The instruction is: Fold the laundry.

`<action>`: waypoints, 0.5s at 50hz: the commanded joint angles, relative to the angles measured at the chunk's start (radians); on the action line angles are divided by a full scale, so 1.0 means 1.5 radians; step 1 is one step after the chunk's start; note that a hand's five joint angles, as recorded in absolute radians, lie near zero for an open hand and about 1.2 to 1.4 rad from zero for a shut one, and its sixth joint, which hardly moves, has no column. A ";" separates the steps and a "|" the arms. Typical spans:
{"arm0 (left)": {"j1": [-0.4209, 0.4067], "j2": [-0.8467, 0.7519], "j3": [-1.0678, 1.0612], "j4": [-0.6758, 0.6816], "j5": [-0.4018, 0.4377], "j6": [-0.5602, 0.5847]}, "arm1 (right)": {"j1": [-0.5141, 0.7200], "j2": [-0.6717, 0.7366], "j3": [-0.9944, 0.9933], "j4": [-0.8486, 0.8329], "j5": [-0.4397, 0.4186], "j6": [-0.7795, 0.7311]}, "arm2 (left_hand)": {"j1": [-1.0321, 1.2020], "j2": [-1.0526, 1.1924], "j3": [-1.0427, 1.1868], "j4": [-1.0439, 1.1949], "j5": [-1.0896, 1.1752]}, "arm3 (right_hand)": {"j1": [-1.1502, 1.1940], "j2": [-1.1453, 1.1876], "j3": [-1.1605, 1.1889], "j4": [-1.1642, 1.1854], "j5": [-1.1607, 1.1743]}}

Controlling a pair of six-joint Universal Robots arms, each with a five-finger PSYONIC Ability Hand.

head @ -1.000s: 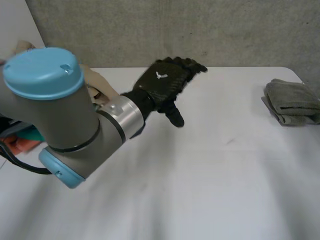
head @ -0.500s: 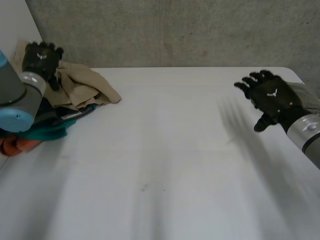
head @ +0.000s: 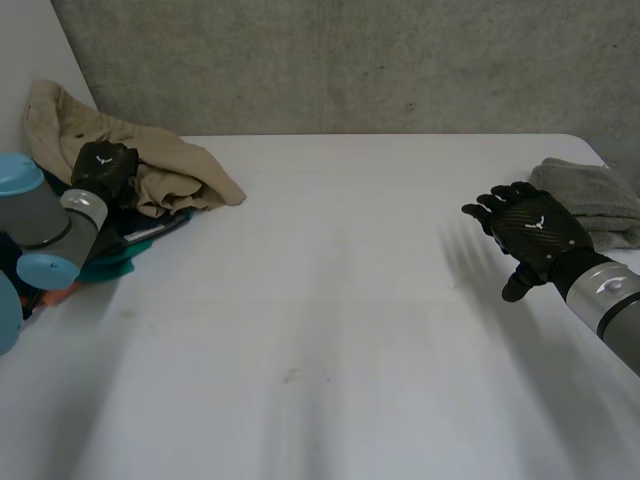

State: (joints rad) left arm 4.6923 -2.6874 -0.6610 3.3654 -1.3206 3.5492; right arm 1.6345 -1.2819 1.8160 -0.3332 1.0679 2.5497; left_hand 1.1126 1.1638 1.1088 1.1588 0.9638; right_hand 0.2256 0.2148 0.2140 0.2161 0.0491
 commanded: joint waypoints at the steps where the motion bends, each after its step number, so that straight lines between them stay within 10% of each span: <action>1: -0.045 0.139 -0.112 0.106 -0.047 -0.057 | 0.001 0.000 -0.001 -0.001 0.002 0.002 | 0.189 0.155 0.192 0.158 0.172 | -0.034 -0.027 -0.026 -0.028 -0.033; 12: -0.210 0.407 -0.318 0.201 -0.046 -0.293 | -0.002 -0.019 -0.010 -0.006 0.099 0.027 | 0.189 0.155 0.192 0.158 0.172 | -0.034 -0.027 -0.026 -0.028 -0.033; 25: -0.484 0.279 -0.348 0.135 -0.050 -0.344 | -0.006 -0.056 -0.005 -0.014 0.129 0.088 | 0.189 0.155 0.192 0.158 0.172 | -0.034 -0.027 -0.026 -0.028 -0.033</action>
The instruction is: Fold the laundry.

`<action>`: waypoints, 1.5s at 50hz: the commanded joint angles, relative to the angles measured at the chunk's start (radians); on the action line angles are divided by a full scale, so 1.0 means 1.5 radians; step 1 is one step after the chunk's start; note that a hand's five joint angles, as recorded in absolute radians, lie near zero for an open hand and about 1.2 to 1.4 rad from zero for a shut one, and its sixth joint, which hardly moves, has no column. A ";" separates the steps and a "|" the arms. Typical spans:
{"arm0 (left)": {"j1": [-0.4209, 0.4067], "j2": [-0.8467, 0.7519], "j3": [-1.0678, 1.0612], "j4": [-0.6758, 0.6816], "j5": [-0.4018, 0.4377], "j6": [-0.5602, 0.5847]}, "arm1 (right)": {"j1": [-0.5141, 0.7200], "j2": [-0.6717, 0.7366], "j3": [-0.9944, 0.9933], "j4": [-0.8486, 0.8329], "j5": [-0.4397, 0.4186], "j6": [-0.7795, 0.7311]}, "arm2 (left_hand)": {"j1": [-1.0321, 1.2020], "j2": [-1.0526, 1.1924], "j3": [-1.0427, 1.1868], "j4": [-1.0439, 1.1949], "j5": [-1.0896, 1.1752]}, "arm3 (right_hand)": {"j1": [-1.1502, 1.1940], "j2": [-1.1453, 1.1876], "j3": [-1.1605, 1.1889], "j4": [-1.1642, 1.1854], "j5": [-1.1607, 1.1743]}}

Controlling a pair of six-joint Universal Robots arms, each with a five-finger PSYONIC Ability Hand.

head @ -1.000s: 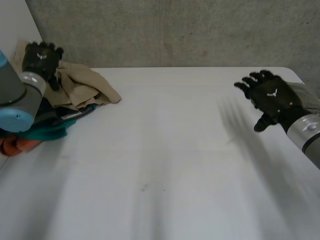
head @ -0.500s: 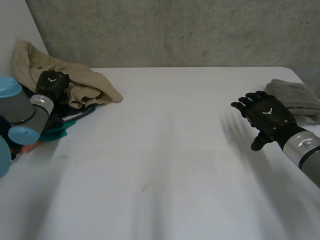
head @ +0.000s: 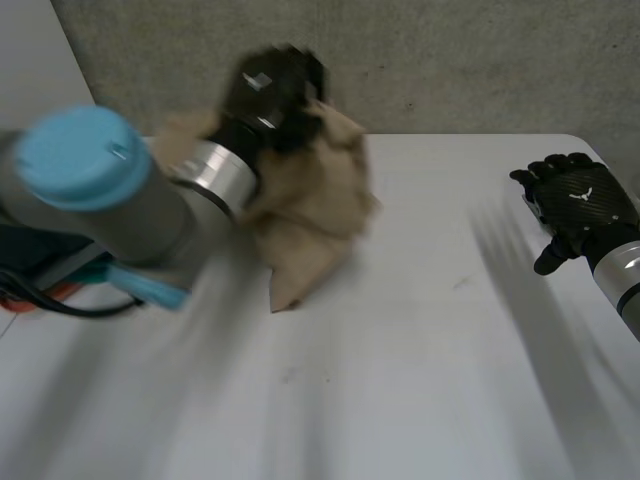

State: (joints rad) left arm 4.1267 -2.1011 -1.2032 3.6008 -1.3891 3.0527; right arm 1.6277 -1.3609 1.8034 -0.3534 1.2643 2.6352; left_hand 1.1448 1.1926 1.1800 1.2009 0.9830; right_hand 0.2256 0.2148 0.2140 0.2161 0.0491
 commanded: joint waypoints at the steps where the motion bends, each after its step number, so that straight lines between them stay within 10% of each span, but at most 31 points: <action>1: -0.112 -0.115 0.016 -0.023 -0.003 -0.018 | -0.001 -0.003 0.004 -0.001 -0.003 0.034 | 0.168 0.136 0.144 0.130 0.159 | -0.034 -0.027 -0.026 -0.028 -0.033; 3: -0.114 -0.117 0.019 -0.024 0.002 -0.026 | -0.001 -0.002 0.004 -0.001 -0.005 0.038 | 0.044 0.012 0.020 0.007 0.035 | -0.034 -0.027 -0.026 -0.028 -0.033; 4: -0.113 -0.112 0.019 -0.024 0.002 -0.031 | -0.001 -0.002 0.004 -0.001 -0.006 0.038 | -0.434 -0.466 -0.457 -0.471 -0.442 | -0.034 -0.027 -0.026 -0.028 -0.033; 6: -0.113 -0.102 0.016 -0.023 0.001 -0.030 | -0.001 -0.002 0.005 0.000 -0.008 0.038 | -0.647 -0.679 -0.670 -0.684 -0.655 | -0.034 -0.027 -0.026 -0.028 -0.033; 14: -0.035 0.037 -0.078 -0.089 -0.007 0.001 | 0.005 -0.004 0.006 0.018 -0.003 0.035 | -0.611 -0.643 -0.635 -0.648 -0.620 | -0.034 -0.027 -0.026 -0.028 -0.033; 23: 0.042 0.166 -0.295 -0.135 -0.005 0.199 | 0.031 -0.037 0.011 0.097 -0.032 0.032 | -0.365 -0.397 -0.389 -0.402 -0.374 | -0.034 -0.027 -0.026 -0.028 -0.033; 39: 0.215 0.017 -0.298 -0.125 0.056 0.373 | 0.061 -0.051 0.028 0.111 -0.059 0.028 | -0.282 -0.314 -0.306 -0.320 -0.291 | -0.034 -0.027 -0.026 -0.028 -0.033; 56: 0.227 -0.123 -0.176 -0.127 0.062 0.393 | 0.063 -0.026 0.026 0.105 -0.048 0.011 | -0.265 -0.297 -0.288 -0.302 -0.273 | -0.034 -0.027 -0.026 -0.028 -0.033; 62: 0.228 -0.133 -0.145 -0.105 0.056 0.404 | 0.063 -0.022 0.026 0.106 -0.047 0.005 | 0.168 0.136 0.144 0.130 0.159 | -0.034 -0.027 -0.026 -0.028 -0.033; 75: 0.231 -0.082 -0.033 0.095 -0.098 0.388 | 0.064 -0.030 0.021 0.106 -0.044 0.008 | 0.168 0.136 0.144 0.130 0.159 | -0.034 -0.027 -0.026 -0.028 -0.033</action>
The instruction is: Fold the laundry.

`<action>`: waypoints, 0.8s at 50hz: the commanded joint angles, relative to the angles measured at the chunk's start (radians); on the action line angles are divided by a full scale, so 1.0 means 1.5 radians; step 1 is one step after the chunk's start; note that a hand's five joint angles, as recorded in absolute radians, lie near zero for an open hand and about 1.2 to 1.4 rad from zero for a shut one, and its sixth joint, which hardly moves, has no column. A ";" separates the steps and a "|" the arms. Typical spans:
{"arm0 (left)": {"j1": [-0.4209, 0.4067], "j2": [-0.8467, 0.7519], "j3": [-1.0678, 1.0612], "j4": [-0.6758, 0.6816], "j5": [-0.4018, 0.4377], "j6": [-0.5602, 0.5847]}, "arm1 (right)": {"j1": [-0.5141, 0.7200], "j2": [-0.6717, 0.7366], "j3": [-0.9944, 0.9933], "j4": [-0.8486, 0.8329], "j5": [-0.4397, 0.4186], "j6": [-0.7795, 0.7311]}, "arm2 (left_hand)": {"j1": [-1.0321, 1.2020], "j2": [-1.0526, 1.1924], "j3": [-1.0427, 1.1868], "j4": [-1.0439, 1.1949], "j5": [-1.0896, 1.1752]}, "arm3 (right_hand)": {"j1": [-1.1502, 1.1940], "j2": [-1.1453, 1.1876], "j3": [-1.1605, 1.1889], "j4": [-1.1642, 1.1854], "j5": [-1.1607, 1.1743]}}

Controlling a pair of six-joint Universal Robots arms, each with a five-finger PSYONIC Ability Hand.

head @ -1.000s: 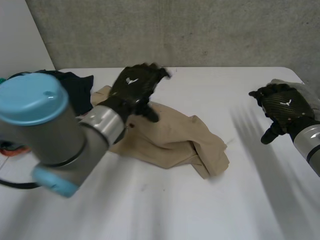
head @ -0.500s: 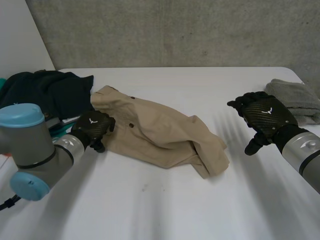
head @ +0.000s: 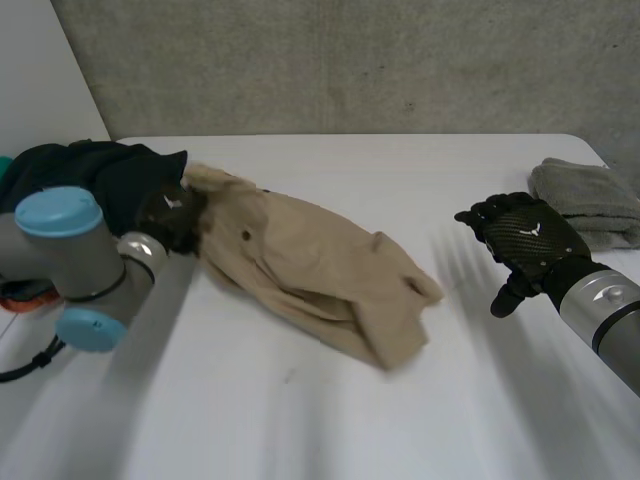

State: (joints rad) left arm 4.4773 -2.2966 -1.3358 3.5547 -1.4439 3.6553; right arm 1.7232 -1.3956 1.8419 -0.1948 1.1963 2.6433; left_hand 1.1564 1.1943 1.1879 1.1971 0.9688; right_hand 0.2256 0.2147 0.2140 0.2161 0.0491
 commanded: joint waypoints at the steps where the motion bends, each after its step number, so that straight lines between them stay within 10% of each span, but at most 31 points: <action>1: -0.006 0.062 0.059 0.145 -0.059 -0.020 | 0.001 -0.010 -0.008 0.000 0.003 0.006 | 0.160 0.135 0.139 0.133 0.169 | -0.034 -0.027 -0.026 -0.028 -0.033; 12: -0.152 0.117 0.164 0.207 0.019 -0.223 | -0.003 -0.043 -0.015 -0.009 0.068 0.023 | 0.160 0.135 0.139 0.133 0.169 | -0.034 -0.027 -0.026 -0.028 -0.033; 24: -0.313 -0.006 0.139 0.107 0.265 -0.406 | -0.013 -0.055 -0.016 -0.028 0.066 0.050 | 0.139 0.114 0.118 0.112 0.148 | -0.034 -0.027 -0.026 -0.028 -0.033; 26: -0.326 -0.015 0.131 0.074 0.271 -0.404 | -0.016 -0.055 -0.016 -0.028 0.064 0.049 | -0.328 -0.353 -0.349 -0.355 -0.319 | -0.034 -0.027 -0.026 -0.028 -0.033; 28: -0.329 -0.014 0.128 0.053 0.271 -0.402 | -0.024 -0.055 -0.016 -0.029 0.059 0.048 | -0.483 -0.509 -0.504 -0.510 -0.475 | -0.034 -0.027 -0.026 -0.028 -0.033; 40: -0.302 0.185 0.018 -0.063 0.132 -0.324 | -0.029 -0.046 -0.030 -0.017 -0.125 -0.031 | -0.588 -0.613 -0.609 -0.615 -0.579 | -0.034 -0.027 -0.026 -0.028 -0.033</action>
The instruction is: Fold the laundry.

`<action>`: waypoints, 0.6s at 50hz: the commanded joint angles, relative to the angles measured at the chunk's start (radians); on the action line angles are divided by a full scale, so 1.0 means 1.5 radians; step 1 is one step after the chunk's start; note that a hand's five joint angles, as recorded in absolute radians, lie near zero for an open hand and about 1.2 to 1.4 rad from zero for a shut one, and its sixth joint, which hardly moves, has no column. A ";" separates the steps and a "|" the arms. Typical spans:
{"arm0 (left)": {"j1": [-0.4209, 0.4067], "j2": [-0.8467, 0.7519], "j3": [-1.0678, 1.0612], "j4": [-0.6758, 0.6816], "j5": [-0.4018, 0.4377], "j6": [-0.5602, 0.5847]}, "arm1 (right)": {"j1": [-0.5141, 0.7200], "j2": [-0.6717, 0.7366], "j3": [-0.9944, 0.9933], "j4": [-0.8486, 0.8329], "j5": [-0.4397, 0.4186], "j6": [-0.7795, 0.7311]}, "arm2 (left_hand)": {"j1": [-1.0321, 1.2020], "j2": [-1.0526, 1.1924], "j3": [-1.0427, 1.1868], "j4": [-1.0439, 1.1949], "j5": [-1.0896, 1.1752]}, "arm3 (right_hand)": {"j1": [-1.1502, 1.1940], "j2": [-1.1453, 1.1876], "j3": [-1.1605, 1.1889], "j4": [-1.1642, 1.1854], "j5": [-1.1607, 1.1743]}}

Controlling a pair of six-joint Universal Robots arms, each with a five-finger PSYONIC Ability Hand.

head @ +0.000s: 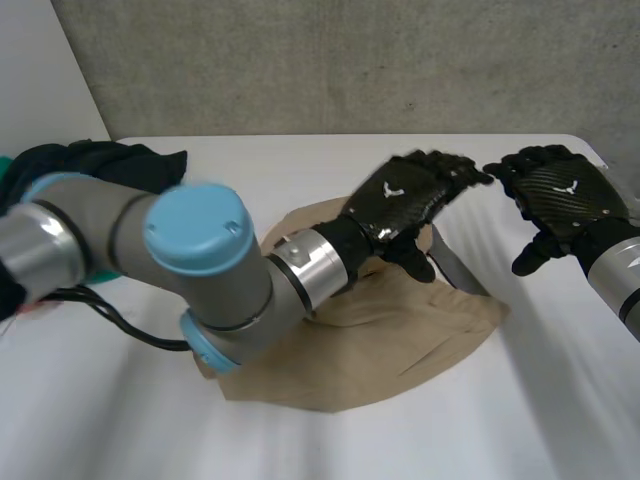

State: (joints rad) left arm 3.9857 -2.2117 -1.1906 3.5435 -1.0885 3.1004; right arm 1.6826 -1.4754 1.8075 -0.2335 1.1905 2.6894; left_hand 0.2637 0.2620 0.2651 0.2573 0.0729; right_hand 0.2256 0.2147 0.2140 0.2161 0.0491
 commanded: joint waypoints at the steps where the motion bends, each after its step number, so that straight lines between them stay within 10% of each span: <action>1: 0.029 0.163 -0.109 -0.075 -0.143 0.053 | -0.002 0.010 -0.008 0.010 -0.135 -0.075 | 0.023 0.024 0.022 0.027 0.034 | -0.034 -0.027 -0.026 -0.028 -0.033; 13: 0.031 0.277 -0.361 -0.243 -0.354 0.131 | -0.013 0.126 -0.043 0.187 -0.169 -0.271 | 0.100 0.101 0.099 0.104 0.110 | 0.145 0.152 0.153 0.151 0.146; 25: 0.084 0.259 -0.473 -0.200 -0.354 0.154 | -0.016 0.227 -0.038 0.176 -0.164 -0.400 | 0.047 0.048 0.046 0.051 0.058 | 0.196 0.203 0.204 0.202 0.197; 30: 0.102 0.240 -0.478 -0.140 -0.350 0.158 | -0.011 0.248 -0.044 0.130 -0.159 -0.379 | 0.064 0.066 0.063 0.069 0.075 | 0.682 0.690 0.690 0.689 0.684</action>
State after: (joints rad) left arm 4.1007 -1.8221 -1.9024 3.2234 -1.6225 3.3349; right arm 1.6591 -1.1333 1.7471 0.0364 0.9464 2.0825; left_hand 0.3384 0.3360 0.3352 0.3289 0.1500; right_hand 0.6653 0.6506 0.6529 0.6525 0.4787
